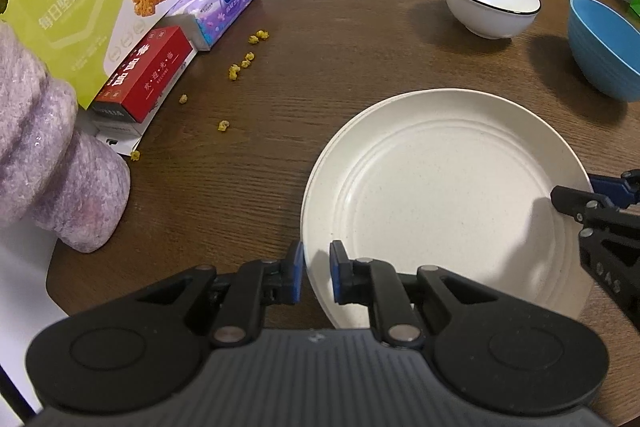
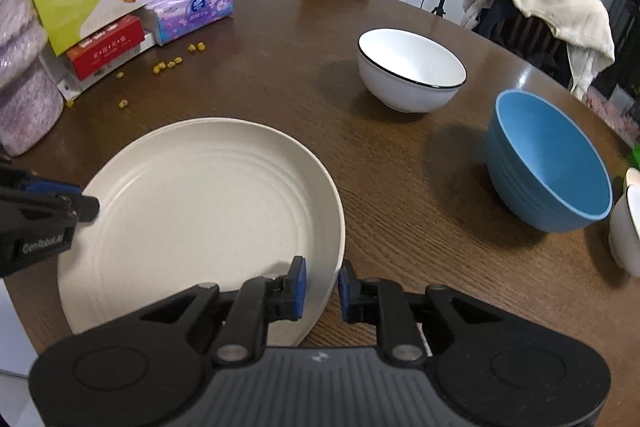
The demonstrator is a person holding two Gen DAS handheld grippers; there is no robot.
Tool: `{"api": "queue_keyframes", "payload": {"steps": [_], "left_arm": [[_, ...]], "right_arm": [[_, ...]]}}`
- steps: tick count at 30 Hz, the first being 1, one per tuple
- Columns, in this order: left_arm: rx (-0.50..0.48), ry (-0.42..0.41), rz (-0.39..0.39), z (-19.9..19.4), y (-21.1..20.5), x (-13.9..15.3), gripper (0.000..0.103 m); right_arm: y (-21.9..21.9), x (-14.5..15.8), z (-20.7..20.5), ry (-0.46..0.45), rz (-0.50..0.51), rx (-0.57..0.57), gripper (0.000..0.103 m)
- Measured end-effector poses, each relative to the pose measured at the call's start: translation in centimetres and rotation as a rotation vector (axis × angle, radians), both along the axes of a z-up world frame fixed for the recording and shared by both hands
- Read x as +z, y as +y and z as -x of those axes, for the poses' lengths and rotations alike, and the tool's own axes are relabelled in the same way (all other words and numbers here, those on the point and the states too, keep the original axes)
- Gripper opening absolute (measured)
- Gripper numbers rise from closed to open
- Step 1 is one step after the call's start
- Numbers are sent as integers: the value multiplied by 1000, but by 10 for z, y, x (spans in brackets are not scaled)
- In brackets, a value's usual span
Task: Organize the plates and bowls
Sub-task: 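Lower the held plate with both grippers onto the first cream plate, then open the left gripper to release the plate while the right gripper opens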
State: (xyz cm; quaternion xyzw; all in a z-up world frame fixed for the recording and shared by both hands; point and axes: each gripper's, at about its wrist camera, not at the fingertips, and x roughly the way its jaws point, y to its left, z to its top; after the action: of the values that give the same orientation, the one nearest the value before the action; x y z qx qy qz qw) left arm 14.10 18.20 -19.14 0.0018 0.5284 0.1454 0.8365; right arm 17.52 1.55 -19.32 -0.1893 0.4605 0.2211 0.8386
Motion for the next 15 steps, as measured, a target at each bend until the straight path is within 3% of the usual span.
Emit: {"api": "queue_keyframes", "payload": {"steps": [15], "left_arm": [[2, -16, 9, 0, 0, 1, 13]], "right_arm": [[17, -9, 8, -84, 113, 50, 21]]}}
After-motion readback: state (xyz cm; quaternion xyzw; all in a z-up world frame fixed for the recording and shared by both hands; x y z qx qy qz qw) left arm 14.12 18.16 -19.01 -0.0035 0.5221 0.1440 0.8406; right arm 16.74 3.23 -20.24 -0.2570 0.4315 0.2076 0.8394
